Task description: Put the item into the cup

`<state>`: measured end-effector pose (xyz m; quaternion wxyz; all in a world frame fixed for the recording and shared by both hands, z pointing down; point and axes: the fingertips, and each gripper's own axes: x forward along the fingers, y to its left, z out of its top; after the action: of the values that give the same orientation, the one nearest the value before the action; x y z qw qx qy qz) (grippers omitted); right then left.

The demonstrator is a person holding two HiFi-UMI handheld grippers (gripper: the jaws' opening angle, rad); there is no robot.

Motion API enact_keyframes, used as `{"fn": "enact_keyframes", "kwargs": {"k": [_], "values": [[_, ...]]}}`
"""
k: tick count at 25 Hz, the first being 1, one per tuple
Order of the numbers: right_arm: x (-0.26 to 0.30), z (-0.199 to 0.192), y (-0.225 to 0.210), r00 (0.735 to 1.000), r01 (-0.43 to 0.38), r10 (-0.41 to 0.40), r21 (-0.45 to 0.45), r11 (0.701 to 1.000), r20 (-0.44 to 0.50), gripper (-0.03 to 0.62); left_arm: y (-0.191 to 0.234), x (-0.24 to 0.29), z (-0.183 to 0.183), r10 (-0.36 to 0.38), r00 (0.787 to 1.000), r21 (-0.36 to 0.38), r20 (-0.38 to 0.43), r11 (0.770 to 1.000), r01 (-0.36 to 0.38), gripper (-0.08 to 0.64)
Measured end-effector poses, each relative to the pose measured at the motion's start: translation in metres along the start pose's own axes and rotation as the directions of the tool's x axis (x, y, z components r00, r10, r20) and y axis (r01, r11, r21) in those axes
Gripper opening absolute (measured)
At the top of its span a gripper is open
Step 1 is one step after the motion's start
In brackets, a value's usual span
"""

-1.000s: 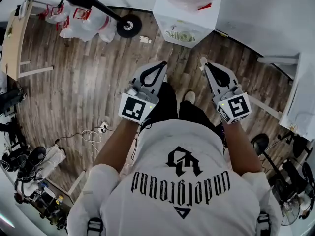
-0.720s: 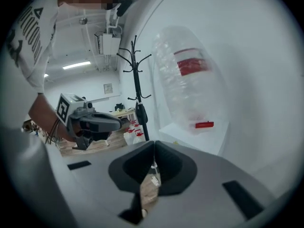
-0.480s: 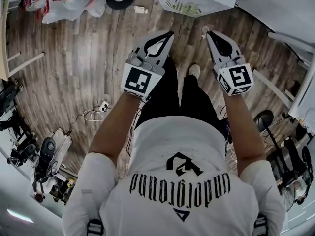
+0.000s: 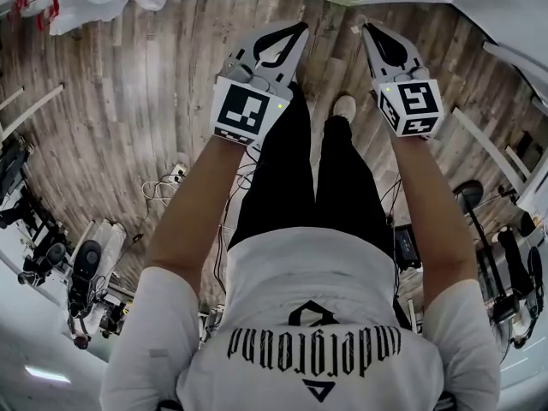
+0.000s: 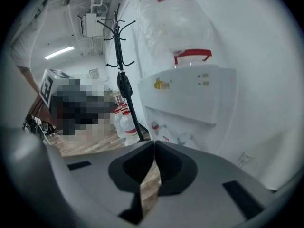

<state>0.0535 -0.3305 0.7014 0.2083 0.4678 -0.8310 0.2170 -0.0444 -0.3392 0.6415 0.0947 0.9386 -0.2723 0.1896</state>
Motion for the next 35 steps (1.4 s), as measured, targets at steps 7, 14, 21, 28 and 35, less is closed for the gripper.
{"fn": "enact_keyframes", "kwargs": {"k": [7,14,21,28,35], "values": [[0.05,-0.041,-0.02,0.998,0.052,-0.051,0.044,0.998,-0.024,0.017,0.014,0.027,-0.06,0.018,0.999,-0.042,-0.039,0.999,-0.02,0.008],[0.1,-0.072,-0.048,0.991,0.119,-0.112,0.101,0.988,-0.072,0.017,0.027,0.055,-0.079,-0.005,0.998,-0.051,-0.058,0.999,0.002,0.008],[0.136,-0.098,-0.061,0.98,0.165,-0.148,0.127,0.978,-0.135,0.018,0.036,0.061,-0.09,-0.028,0.997,-0.052,-0.072,0.998,0.025,0.008],[0.151,-0.113,-0.066,0.973,0.154,-0.129,0.124,0.98,-0.19,0.056,0.044,0.063,-0.1,-0.028,0.996,-0.07,-0.089,0.997,0.021,0.008],[0.144,-0.107,-0.063,0.975,0.145,-0.122,0.112,0.983,-0.183,0.143,0.039,0.061,-0.097,-0.027,0.996,-0.069,-0.088,0.997,0.021,0.008]]}}
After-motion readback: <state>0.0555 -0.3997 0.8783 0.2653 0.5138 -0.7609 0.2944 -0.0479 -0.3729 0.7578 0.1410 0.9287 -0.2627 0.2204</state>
